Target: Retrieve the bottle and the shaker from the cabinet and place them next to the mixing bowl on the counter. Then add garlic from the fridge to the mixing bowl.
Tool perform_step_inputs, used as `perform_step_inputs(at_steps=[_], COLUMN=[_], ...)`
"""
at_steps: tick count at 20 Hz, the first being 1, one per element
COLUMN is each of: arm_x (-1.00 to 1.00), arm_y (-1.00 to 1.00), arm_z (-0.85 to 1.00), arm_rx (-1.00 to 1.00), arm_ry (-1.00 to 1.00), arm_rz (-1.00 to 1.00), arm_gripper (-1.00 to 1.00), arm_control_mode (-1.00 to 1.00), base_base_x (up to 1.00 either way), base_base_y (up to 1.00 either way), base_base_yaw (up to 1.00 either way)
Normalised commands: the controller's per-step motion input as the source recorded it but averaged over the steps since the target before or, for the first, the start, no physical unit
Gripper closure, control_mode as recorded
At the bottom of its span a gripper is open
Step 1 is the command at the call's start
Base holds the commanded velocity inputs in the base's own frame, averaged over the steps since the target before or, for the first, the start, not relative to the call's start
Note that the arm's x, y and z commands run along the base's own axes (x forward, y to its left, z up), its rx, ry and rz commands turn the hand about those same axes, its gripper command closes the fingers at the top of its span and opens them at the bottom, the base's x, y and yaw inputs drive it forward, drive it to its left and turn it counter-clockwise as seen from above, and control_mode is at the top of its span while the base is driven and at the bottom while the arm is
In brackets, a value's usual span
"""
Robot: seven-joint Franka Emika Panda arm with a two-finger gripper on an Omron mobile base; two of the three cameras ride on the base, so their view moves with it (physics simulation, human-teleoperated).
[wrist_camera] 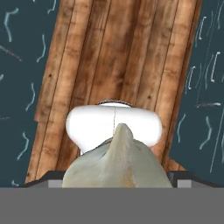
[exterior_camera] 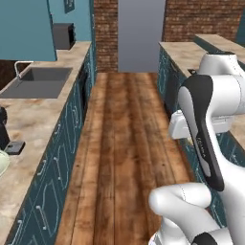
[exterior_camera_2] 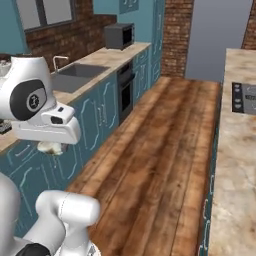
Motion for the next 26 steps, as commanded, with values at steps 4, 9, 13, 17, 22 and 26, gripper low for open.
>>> perform_step_inputs(at_steps=[4,9,13,17,22,26], arm_x=[0.0,0.0,0.0,0.0,0.0,0.0], arm_y=[0.0,0.0,0.0,0.0,0.0,0.0], arm_z=[0.0,0.0,0.0,0.0,0.0,0.0], arm_rx=[0.0,0.0,0.0,0.0,0.0,0.0], arm_ry=[0.0,0.0,0.0,0.0,0.0,0.0], arm_rz=[0.0,0.0,0.0,0.0,0.0,0.0], arm_gripper=[1.0,1.0,1.0,1.0,1.0,1.0], arm_control_mode=[1.0,1.0,1.0,1.0,1.0,1.0], base_base_x=[0.86,0.21,0.02,0.16,0.29,0.56], base_base_y=[0.5,0.37,0.18,0.03,-0.17,-0.8], base_base_yaw=[-0.07,0.5,0.82,0.84,0.84,0.55])
